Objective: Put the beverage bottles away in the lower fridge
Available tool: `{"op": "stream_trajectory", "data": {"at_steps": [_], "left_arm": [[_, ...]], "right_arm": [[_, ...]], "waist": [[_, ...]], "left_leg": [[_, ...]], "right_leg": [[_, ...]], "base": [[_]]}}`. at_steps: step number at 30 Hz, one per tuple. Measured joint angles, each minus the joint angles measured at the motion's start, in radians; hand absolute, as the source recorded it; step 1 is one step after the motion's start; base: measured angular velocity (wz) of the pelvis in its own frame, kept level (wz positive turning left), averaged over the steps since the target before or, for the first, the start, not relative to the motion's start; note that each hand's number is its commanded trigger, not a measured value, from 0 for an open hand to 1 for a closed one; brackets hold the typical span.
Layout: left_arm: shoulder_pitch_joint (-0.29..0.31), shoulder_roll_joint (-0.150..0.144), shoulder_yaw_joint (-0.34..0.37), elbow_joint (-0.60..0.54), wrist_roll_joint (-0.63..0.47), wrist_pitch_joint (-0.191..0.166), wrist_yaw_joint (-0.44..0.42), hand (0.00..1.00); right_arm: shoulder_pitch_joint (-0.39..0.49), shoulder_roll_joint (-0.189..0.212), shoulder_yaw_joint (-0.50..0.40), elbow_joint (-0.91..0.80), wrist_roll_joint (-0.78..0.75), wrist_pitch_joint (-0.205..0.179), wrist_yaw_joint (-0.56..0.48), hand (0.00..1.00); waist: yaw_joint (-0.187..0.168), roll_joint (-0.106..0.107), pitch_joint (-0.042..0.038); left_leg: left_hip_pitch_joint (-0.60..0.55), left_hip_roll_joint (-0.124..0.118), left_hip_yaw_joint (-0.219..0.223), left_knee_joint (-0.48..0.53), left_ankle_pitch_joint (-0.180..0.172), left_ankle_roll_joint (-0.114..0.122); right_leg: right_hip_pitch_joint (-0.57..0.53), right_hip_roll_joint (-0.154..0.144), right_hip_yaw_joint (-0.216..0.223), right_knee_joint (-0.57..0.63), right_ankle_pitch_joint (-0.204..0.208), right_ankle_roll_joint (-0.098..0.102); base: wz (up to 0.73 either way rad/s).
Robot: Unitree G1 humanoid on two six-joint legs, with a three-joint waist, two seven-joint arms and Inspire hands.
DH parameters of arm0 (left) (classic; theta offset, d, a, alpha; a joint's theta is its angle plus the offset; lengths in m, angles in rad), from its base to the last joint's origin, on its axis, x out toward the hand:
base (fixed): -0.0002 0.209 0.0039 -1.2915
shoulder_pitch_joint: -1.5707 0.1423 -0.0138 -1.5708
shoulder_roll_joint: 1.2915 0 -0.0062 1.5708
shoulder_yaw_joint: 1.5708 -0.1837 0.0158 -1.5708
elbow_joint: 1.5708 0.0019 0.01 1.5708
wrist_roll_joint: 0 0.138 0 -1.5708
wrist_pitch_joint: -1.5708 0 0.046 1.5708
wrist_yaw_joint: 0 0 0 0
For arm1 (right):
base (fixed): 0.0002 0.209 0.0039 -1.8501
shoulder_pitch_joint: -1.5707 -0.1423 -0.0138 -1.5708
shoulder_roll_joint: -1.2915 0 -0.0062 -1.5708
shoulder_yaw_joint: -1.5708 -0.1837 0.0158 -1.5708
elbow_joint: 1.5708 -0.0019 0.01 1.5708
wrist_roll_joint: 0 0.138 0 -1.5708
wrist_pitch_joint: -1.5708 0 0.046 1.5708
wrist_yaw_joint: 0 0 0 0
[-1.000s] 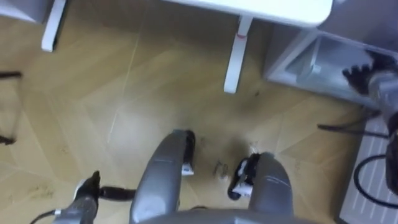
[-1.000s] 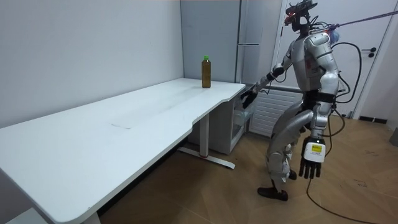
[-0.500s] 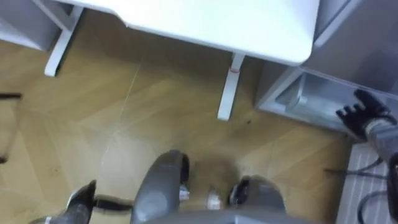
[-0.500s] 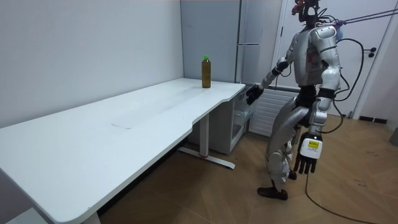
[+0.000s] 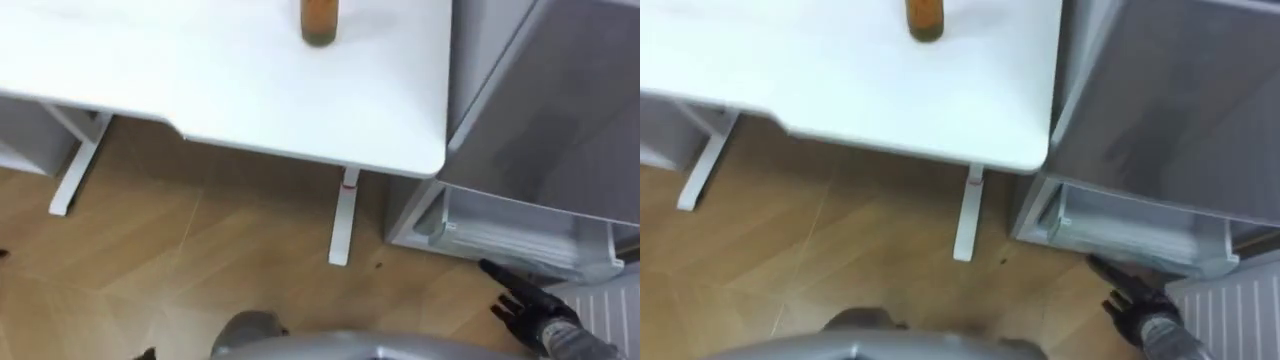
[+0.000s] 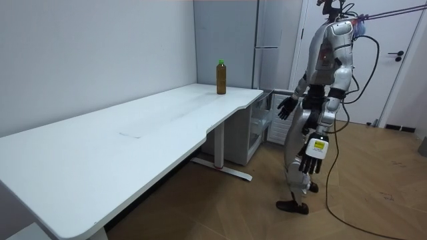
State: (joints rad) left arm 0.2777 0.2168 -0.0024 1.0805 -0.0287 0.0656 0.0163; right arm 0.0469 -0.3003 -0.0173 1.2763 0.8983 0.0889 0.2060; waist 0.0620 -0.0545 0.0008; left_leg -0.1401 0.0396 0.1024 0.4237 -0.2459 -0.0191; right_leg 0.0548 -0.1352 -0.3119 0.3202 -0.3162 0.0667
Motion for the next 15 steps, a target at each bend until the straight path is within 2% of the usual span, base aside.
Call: {"op": "stream_trajectory", "data": {"at_steps": [2,4,8,10,15], "left_arm": [[0.001,-0.014,0.000,-0.001,0.001,0.001,0.008,0.00],[-0.003,-0.014,0.000,-0.002,0.001,0.001,0.014,0.00],[-0.013,-0.014,-0.001,0.000,0.001,0.000,0.028,0.00],[-0.013,-0.014,-0.001,0.000,0.001,0.002,0.037,0.00],[-0.028,-0.023,0.006,-0.001,0.011,0.019,0.042,0.00]], "right_arm": [[0.020,0.019,0.030,0.012,-0.062,0.012,0.000,0.00],[0.030,0.032,0.046,0.012,-0.129,0.014,0.001,0.00],[0.034,0.054,0.077,0.013,-0.280,0.012,0.000,0.00],[0.042,0.064,0.077,0.017,-0.314,0.012,-0.005,0.00],[0.057,0.077,0.072,0.017,-0.380,0.014,-0.017,0.00]], "waist": [[-0.004,-0.004,0.0017],[-0.009,-0.003,0.0061],[-0.029,-0.010,0.0079],[-0.030,-0.013,0.0114],[-0.032,-0.006,0.0118]], "left_leg": [[0.023,-0.002,0.003,-0.015,-0.001,-0.003],[0.030,0.000,0.003,-0.014,-0.003,-0.005],[0.031,-0.001,0.003,-0.014,-0.004,-0.006],[0.041,-0.001,0.003,-0.014,-0.008,-0.011],[0.053,0.000,0.004,-0.014,-0.018,-0.011]], "right_leg": [[0.023,0.000,-0.001,-0.017,0.000,0.000],[0.041,0.006,-0.003,-0.039,0.005,0.000],[0.060,0.009,-0.016,-0.063,0.009,0.001],[0.067,0.010,-0.013,-0.066,0.009,0.001],[0.085,0.014,-0.009,-0.084,0.012,0.005]], "base": [[0.00],[0.04],[0.08],[-0.03],[-0.02]]}}
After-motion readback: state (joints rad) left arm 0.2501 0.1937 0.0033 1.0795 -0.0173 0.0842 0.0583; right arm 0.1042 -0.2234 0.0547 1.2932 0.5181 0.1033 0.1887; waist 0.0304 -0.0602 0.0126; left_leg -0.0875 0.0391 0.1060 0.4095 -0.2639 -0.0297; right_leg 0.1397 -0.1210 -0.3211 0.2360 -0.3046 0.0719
